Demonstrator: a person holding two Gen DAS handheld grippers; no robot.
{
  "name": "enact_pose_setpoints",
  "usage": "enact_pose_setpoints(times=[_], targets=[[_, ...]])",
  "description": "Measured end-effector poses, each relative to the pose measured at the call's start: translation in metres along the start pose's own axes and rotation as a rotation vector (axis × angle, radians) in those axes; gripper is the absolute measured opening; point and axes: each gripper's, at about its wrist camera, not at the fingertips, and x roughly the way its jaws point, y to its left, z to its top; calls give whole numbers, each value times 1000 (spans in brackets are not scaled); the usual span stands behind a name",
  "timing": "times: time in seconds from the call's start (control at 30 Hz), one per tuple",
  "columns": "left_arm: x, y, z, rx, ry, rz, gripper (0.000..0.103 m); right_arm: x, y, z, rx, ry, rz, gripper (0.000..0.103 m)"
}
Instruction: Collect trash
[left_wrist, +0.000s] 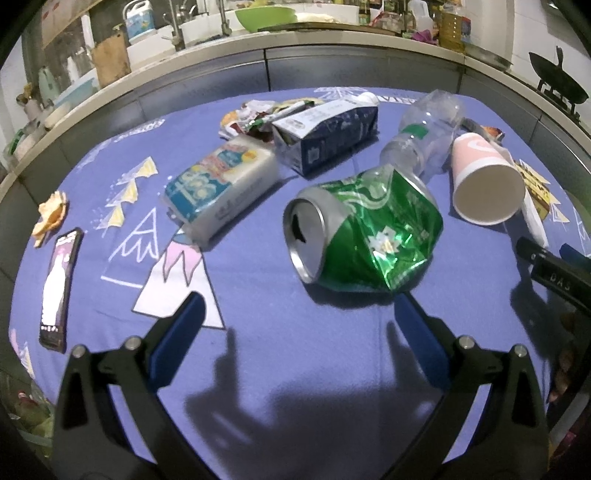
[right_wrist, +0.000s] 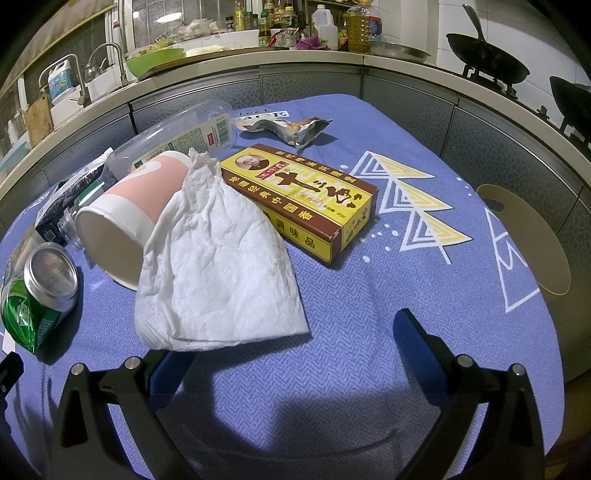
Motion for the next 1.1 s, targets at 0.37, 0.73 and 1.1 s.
enact_pose_setpoints(times=[0.37, 0.73, 1.1], targets=[[0, -1, 0, -1, 3, -3, 98, -1, 0, 0, 0, 0, 0, 97], [0, -2, 0, -3, 4, -5, 98, -1, 0, 0, 0, -1, 0, 97], [-4, 14, 0, -63, -58, -40, 98, -2, 0, 0, -1, 0, 2, 97]])
